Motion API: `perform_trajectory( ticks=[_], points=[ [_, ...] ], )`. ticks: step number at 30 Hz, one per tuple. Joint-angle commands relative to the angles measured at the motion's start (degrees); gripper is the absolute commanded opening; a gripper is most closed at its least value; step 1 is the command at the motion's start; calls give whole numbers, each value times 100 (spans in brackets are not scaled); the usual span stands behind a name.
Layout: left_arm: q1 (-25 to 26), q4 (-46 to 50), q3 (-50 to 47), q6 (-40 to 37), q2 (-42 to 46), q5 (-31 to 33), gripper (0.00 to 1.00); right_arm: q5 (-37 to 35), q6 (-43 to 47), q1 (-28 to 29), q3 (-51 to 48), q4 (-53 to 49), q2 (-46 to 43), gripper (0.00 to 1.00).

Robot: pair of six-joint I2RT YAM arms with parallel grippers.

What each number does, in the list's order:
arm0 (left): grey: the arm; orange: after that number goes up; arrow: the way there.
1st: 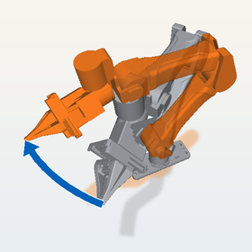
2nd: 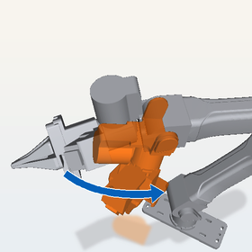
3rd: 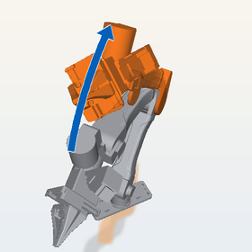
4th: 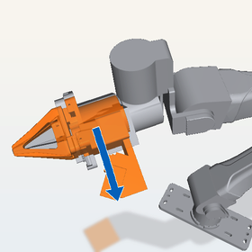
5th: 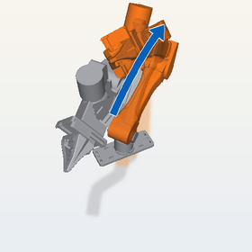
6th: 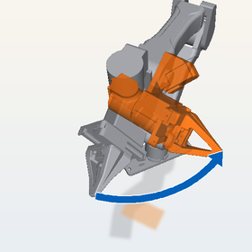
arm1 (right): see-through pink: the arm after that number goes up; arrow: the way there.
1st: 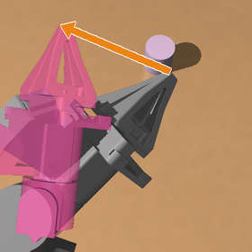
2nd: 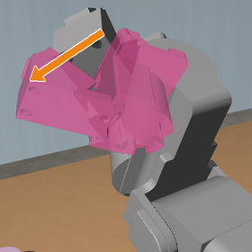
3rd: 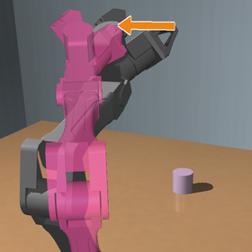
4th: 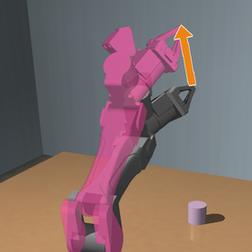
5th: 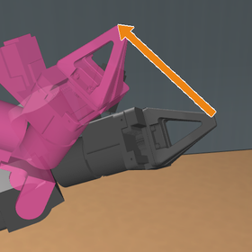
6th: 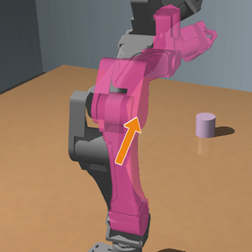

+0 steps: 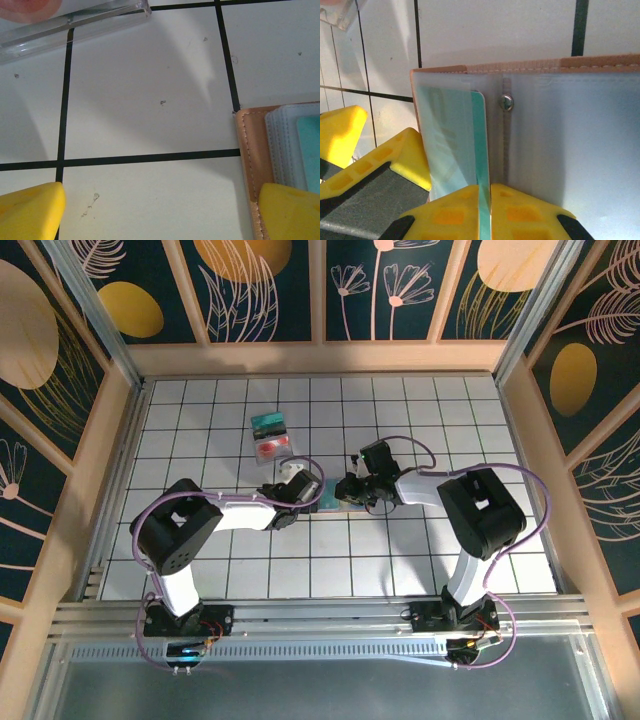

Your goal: Take the credit cards out of the card holder

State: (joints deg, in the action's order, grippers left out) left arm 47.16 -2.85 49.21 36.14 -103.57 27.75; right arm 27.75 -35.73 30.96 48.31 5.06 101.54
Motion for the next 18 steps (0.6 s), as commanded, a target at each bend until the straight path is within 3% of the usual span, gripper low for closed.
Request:
perform_trajectory(
  ticks=[1, 18],
  points=[
    [22, 417, -7, -40, -252, -103, 99, 434, -77, -92, -95, 338, -247, 8],
    [23, 531, -122, 25, -140, -107, 99, 1, 40, -271, -292, -100, -525, 2]
  ],
)
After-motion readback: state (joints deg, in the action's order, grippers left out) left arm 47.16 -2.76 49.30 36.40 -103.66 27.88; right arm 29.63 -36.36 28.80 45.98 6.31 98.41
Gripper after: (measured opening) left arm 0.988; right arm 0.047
